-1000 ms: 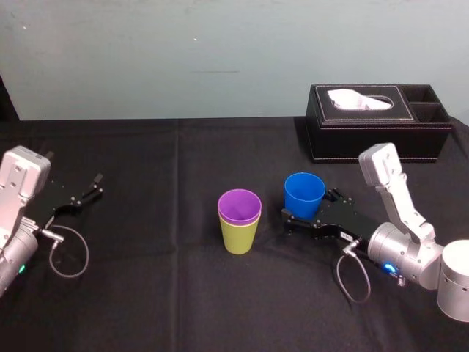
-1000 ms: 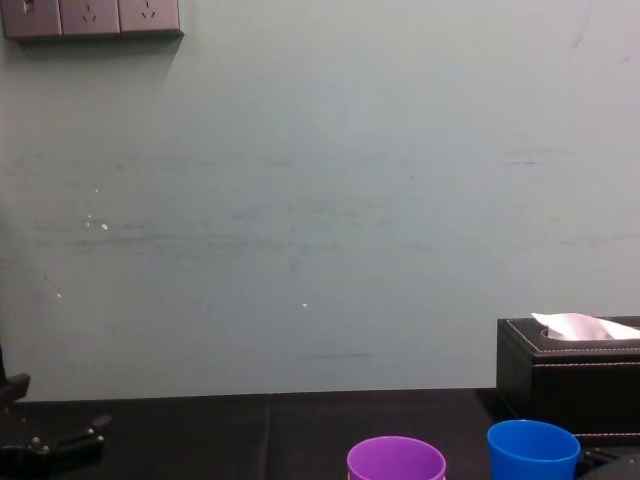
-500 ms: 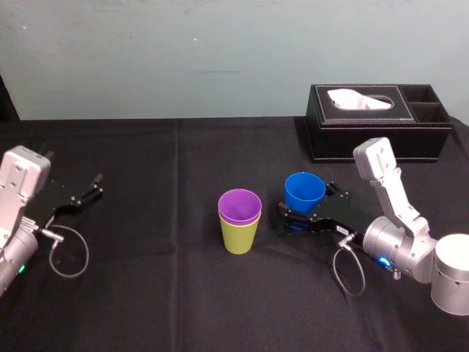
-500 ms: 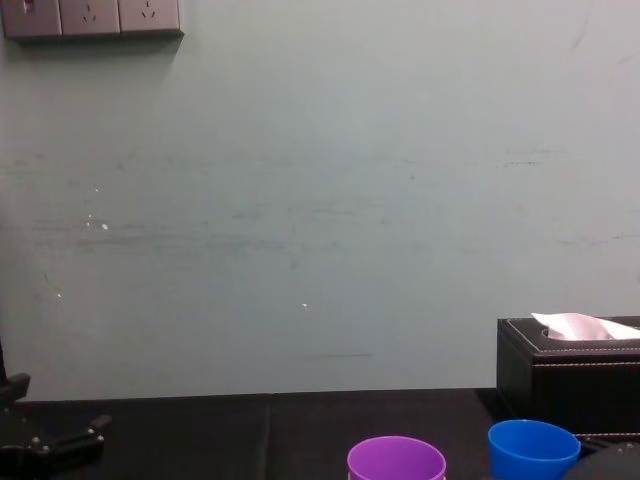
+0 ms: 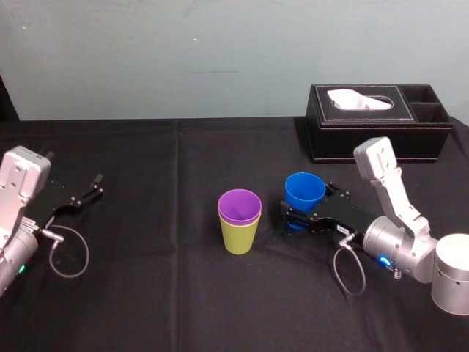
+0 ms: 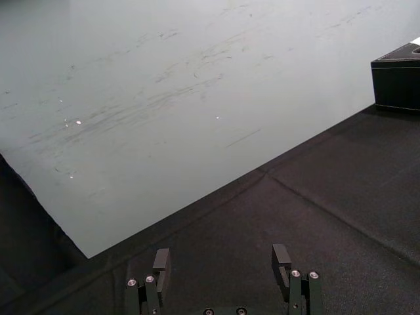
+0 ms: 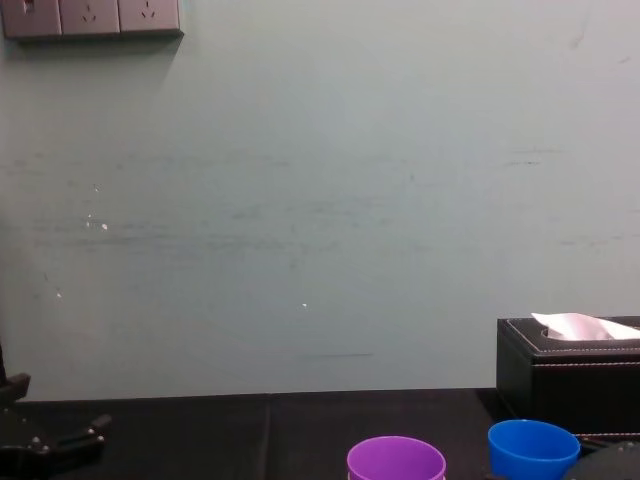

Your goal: Stack the three plastic cups sequentially using one hand.

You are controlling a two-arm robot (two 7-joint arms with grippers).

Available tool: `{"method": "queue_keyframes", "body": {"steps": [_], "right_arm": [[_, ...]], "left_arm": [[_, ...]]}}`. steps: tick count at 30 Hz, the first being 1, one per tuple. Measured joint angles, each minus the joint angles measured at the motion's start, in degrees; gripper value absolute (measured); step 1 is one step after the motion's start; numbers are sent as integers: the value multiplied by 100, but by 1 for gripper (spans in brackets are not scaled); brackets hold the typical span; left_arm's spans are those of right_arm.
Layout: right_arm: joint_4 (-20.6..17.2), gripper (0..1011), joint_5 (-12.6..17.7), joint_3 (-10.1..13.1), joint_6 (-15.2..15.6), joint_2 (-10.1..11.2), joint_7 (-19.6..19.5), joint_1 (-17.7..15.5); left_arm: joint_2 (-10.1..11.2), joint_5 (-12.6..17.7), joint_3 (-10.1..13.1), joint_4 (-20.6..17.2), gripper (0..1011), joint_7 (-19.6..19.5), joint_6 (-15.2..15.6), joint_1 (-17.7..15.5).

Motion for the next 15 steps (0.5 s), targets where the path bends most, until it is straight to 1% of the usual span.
{"method": "queue_keyframes", "body": {"steps": [6, 15], "right_arm": [[-1, 773, 2, 0, 0, 3, -2, -3], [-5, 734, 5, 0, 0, 6, -3, -6]], "left_arm": [[0, 0, 0, 0, 1010, 0, 0, 0], [0, 0, 0, 0, 1010, 0, 0, 0]]}}
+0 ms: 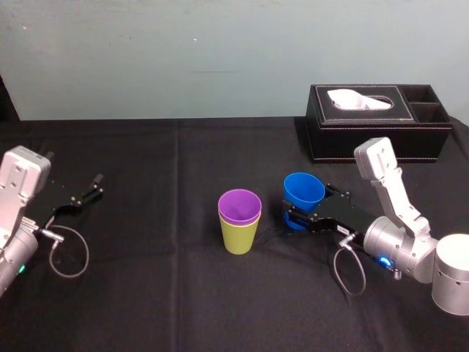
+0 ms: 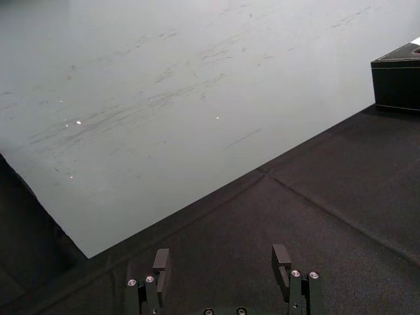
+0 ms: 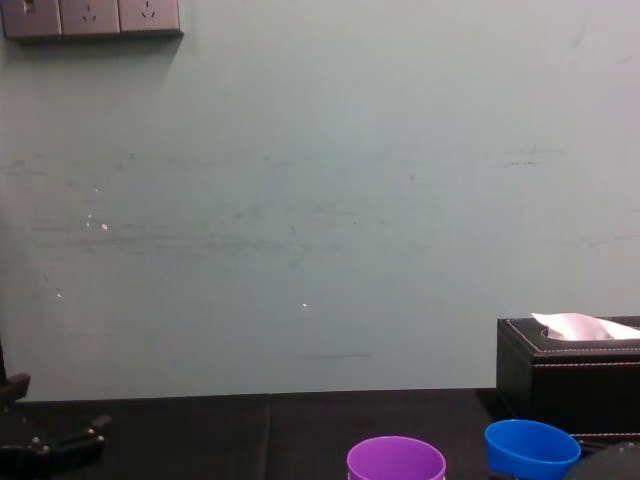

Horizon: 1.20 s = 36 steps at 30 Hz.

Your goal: Stack the three plastic cups sequentially using one hand.

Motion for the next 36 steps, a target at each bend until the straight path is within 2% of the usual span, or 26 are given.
{"method": "queue_keyframes", "body": {"steps": [14, 22, 36], "right_arm": [[-4, 729, 5, -1, 1, 1, 1, -2], [-166, 729, 15, 72, 57, 55, 1, -85], [-993, 729, 338, 376, 373, 406, 78, -393]], "left_arm": [[0, 0, 0, 0, 1010, 0, 0, 0], [0, 0, 0, 0, 1010, 0, 0, 0], [0, 0, 0, 0, 1010, 0, 0, 0]]}}
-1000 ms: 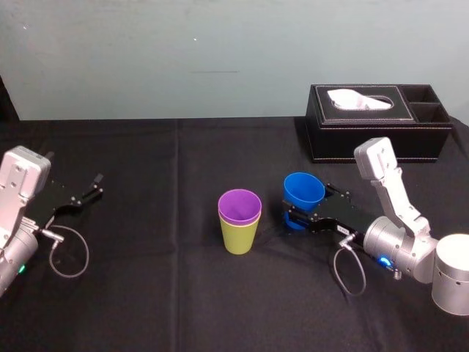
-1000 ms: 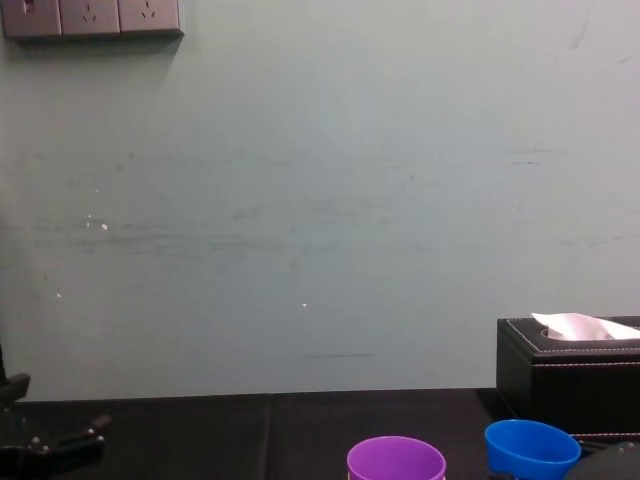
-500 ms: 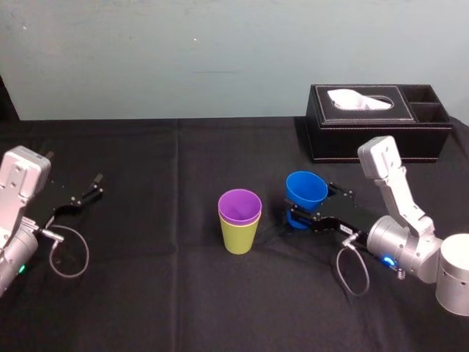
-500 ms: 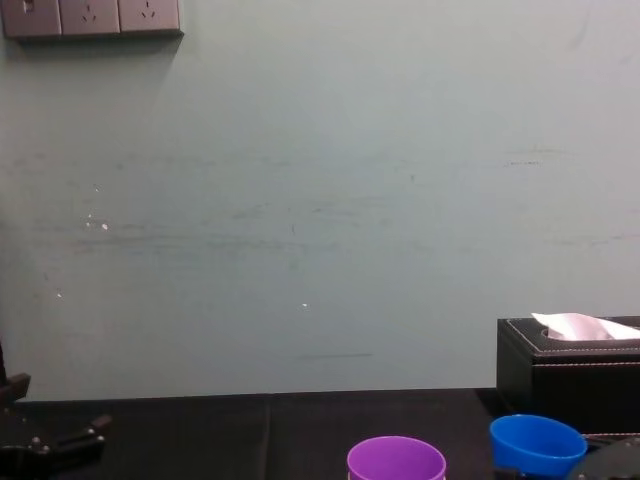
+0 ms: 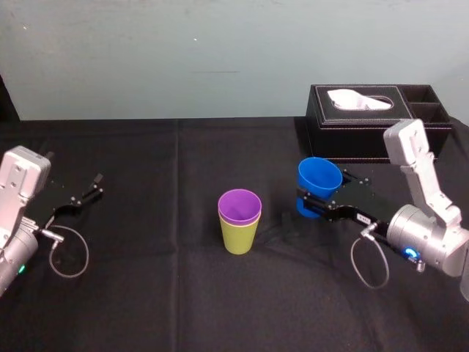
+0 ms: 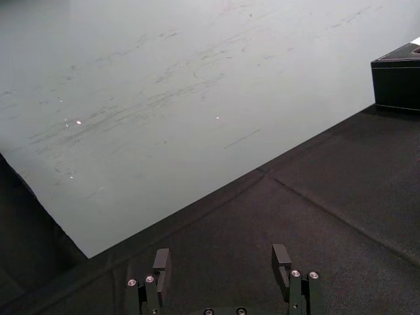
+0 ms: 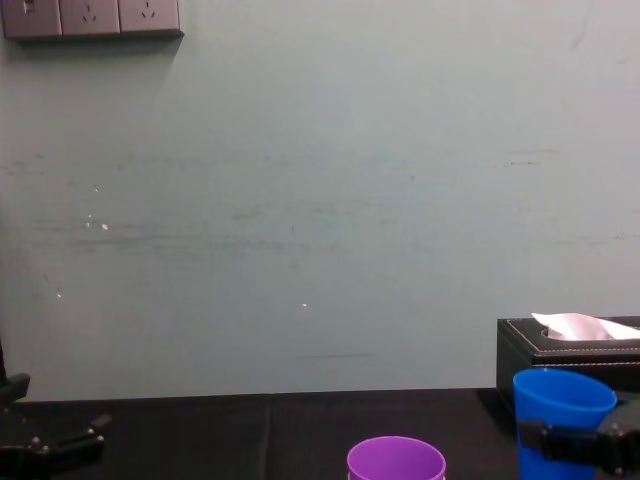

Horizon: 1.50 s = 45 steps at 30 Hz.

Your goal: Stack the three plastic cups sequentially using one hand.

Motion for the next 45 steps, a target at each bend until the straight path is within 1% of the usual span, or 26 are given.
{"method": "queue_keyframes", "body": {"steps": [3, 7, 8, 11, 12, 15, 19, 31, 38, 45], "right_arm": [[-146, 729, 64, 31, 56, 66, 22, -31], [-504, 729, 207, 64, 155, 228, 85, -92], [-504, 729, 207, 64, 155, 228, 85, -92], [-726, 729, 290, 58, 193, 325, 128, -107], [-726, 729, 290, 58, 193, 325, 128, -107], [-884, 729, 349, 11, 217, 397, 154, -97], [-988, 729, 382, -76, 229, 440, 165, -44], [-1212, 729, 421, -353, 290, 479, 177, 120], [-1258, 729, 421, -549, 322, 447, 180, 228], [-1257, 729, 407, -695, 356, 389, 170, 306]], "left_arm": [[0, 0, 0, 0, 1010, 0, 0, 0], [-1, 0, 0, 0, 1010, 0, 0, 0], [0, 0, 0, 0, 1010, 0, 0, 0], [0, 0, 0, 0, 1010, 0, 0, 0], [0, 0, 0, 0, 1010, 0, 0, 0], [0, 0, 0, 0, 1010, 0, 0, 0], [0, 0, 0, 0, 1010, 0, 0, 0], [0, 0, 0, 0, 1010, 0, 0, 0], [0, 0, 0, 0, 1010, 0, 0, 0], [0, 0, 0, 0, 1010, 0, 0, 0]]}}
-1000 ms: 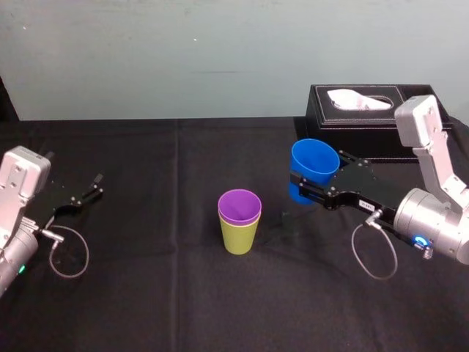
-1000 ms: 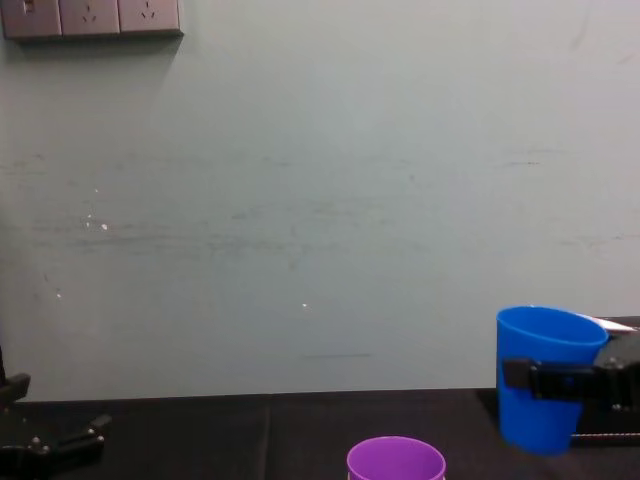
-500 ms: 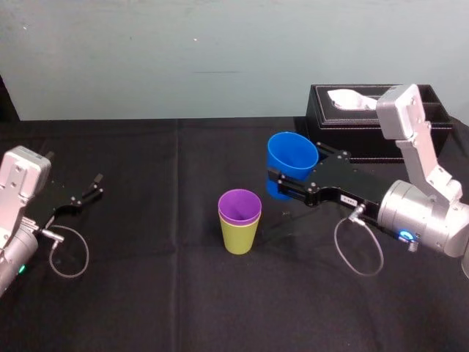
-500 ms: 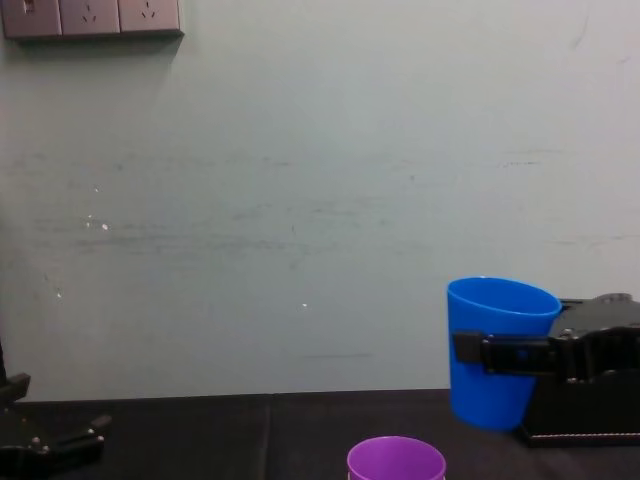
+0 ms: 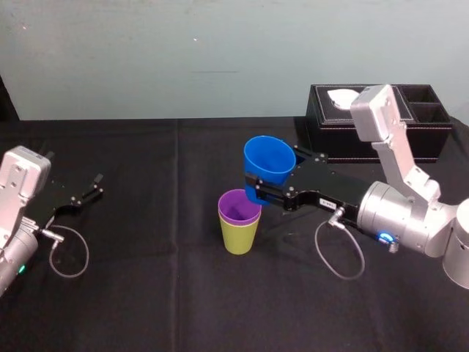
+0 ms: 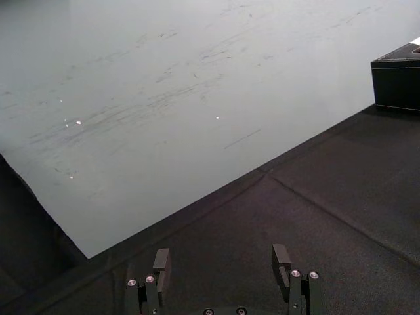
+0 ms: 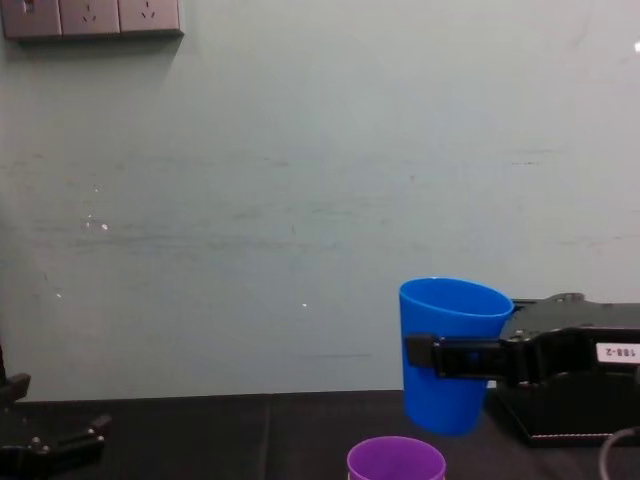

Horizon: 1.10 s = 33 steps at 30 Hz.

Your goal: Stack the three plastic cups sequentially using one hand.

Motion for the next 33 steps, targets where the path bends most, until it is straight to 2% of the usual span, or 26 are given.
{"method": "queue_keyframes", "body": {"steps": [15, 33], "right_arm": [[124, 729, -73, -254, 68, -131, -28, 147], [382, 729, -143, -406, 90, -253, -28, 246]], "left_arm": [[0, 0, 0, 0, 1010, 0, 0, 0], [0, 0, 0, 0, 1010, 0, 0, 0]]}}
